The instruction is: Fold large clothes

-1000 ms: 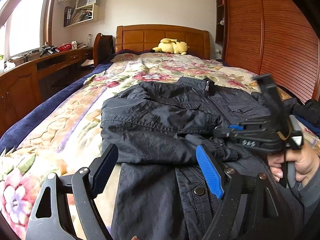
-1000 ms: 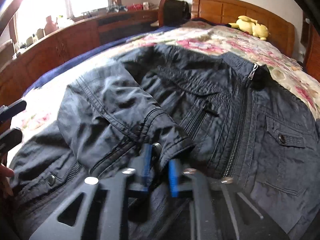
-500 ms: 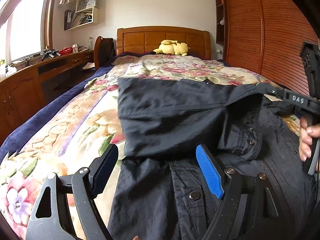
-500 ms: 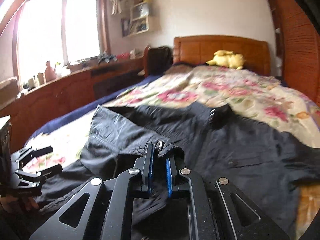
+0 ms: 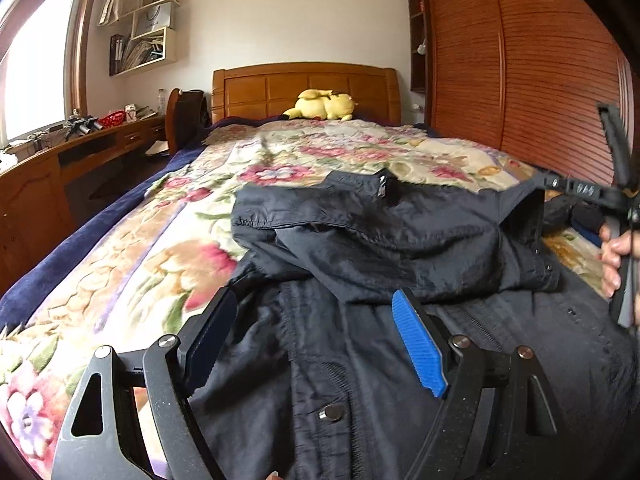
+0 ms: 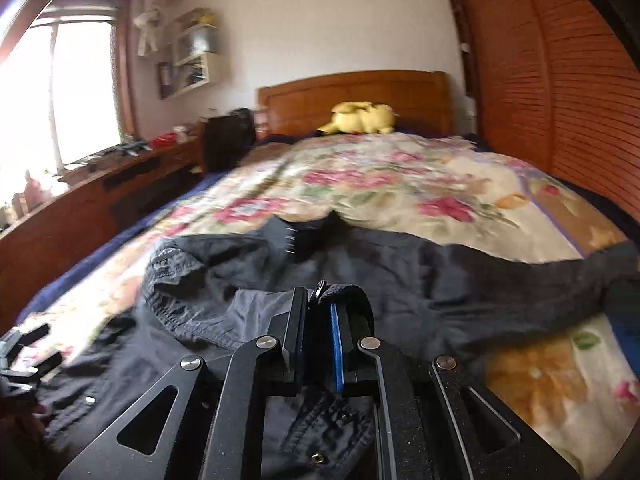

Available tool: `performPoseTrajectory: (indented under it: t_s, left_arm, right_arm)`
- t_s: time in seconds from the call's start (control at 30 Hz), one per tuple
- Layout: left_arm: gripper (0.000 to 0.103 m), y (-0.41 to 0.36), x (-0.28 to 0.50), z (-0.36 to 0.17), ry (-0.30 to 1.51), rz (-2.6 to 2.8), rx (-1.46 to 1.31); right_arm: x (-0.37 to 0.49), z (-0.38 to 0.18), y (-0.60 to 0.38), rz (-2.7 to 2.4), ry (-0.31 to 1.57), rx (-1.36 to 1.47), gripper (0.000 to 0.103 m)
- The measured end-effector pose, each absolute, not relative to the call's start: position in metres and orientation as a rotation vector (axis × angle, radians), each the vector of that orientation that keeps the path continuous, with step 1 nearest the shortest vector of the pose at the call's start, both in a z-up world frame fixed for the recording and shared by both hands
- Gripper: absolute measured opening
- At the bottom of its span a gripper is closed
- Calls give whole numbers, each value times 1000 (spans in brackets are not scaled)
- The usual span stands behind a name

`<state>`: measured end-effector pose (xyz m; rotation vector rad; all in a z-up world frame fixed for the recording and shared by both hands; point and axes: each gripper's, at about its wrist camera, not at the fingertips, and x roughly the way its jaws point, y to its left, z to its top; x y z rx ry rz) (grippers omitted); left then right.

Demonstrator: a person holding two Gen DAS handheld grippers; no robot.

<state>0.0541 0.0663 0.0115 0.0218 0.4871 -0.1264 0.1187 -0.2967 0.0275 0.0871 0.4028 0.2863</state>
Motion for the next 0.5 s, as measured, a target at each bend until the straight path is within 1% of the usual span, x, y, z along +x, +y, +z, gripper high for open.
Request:
performPoseTrajectory:
  t_s: [0.13, 0.27, 0.3, 0.33, 0.37, 0.4, 0.47, 0.5]
  left_arm:
    - [81, 56, 55, 12, 475, -145, 30]
    - [81, 47, 61, 13, 482, -172, 29]
    - [81, 45, 61, 14, 480, -179, 30]
    - [81, 42, 61, 16, 476, -187, 31]
    - [81, 38, 61, 17, 469, -196, 33]
    - [81, 34, 61, 19, 463, -203, 34]
    - [81, 27, 63, 21, 456, -212, 37]
    - [81, 24, 65, 21, 456, -216, 36]
  right_arm:
    - [118, 30, -298, 198, 398, 57, 10]
    - [116, 28, -306, 176, 411, 90, 10]
    - [116, 27, -307, 175, 421, 90, 17]
    - [119, 31, -307, 158, 431, 86, 22]
    - [122, 33, -306, 138, 434, 75, 37]
    - [122, 34, -307, 123, 437, 59, 58]
    - [120, 34, -308, 127, 437, 43, 73]
    - [121, 35, -309, 131, 438, 43, 74]
